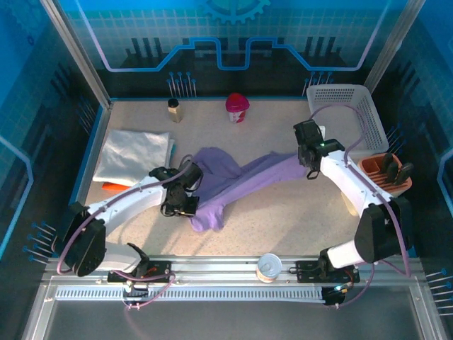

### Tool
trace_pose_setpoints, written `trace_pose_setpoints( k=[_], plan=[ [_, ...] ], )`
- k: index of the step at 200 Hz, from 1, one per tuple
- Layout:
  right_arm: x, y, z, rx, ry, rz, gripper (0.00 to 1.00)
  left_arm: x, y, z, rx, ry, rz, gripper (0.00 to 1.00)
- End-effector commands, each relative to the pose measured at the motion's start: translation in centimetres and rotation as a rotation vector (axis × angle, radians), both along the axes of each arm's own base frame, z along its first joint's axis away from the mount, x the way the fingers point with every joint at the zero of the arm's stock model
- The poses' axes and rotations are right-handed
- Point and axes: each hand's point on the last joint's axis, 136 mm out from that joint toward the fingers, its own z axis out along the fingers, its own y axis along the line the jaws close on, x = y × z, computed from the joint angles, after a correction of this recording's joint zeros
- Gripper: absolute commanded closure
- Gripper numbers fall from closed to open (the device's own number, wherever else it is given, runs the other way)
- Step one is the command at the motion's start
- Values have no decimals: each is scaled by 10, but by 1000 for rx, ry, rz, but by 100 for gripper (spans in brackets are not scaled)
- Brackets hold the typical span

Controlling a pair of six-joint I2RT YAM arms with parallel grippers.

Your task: Fold and stack the t-shirts

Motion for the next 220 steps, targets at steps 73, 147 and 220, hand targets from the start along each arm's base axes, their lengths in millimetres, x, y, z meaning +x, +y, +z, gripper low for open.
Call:
trace_pose_setpoints(
  k=[73, 147, 220],
  plan=[
    [-13, 46, -23, 281, 32, 149, 0, 40, -15, 39, -137, -94, 93, 34],
    [22, 97, -49, 451, 164, 290, 6, 151, -32, 69, -161, -205, 88, 33],
    [76, 124, -101, 504, 282, 254, 31, 109, -15, 39, -161, -163, 141, 34]
  ],
)
